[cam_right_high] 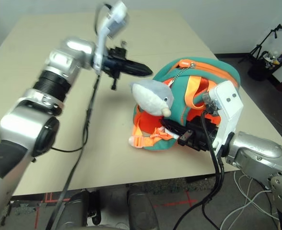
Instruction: Put the pencil case into the backpack and zip it.
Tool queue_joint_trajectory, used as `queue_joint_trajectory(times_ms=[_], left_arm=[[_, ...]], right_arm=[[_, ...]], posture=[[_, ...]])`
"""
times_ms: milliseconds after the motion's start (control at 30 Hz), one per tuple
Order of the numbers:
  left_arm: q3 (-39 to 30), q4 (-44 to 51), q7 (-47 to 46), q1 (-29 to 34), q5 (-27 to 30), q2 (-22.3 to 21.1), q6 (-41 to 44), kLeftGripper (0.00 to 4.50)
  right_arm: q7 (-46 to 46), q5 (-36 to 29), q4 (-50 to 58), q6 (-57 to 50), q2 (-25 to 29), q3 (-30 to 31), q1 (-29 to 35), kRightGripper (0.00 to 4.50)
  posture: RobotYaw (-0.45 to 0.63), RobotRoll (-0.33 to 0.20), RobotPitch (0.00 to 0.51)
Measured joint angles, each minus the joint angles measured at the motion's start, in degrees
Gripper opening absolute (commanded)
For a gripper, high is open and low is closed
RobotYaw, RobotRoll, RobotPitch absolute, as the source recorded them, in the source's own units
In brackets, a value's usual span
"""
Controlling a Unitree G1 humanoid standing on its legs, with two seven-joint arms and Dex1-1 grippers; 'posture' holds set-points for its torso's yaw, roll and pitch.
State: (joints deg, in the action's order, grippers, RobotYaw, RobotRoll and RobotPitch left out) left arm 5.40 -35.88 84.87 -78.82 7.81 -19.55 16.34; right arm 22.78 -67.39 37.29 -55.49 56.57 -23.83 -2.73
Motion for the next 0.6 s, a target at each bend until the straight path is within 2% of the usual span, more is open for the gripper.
queue_joint_trajectory(times_ms=[33,167,300,367,600], left_arm=[[0.1,4.8,0.8,1.9,0.9,-2.3,1.2,1.22],[1.4,13.8,2.0,5.6,1.6,-6.3,1.0,2.54],[4.4,15.7,1.9,6.5,0.3,-6.3,-8.4,3.87],[5.9,15.5,1.7,6.6,-0.2,-4.8,-11.2,4.50],[9.6,10.2,-0.1,5.3,-1.2,2.1,-15.4,4.50]], right_arm=[[0.3,0.4,-0.3,0.1,0.0,0.3,-0.5,0.19],[1.2,1.5,-1.9,0.1,-0.1,1.4,-2.4,0.19],[2.1,3.0,-2.6,0.1,-0.1,2.5,-3.7,0.19],[2.4,3.4,-3.0,0.2,-0.5,2.8,-4.2,0.19],[2.7,4.5,-3.2,0.1,-1.7,3.9,-5.0,0.19]], posture=[[-0.17,0.000,0.108],[-0.16,0.000,0.105],[-0.17,0.000,0.098],[-0.18,0.000,0.096],[-0.21,0.000,0.096]])
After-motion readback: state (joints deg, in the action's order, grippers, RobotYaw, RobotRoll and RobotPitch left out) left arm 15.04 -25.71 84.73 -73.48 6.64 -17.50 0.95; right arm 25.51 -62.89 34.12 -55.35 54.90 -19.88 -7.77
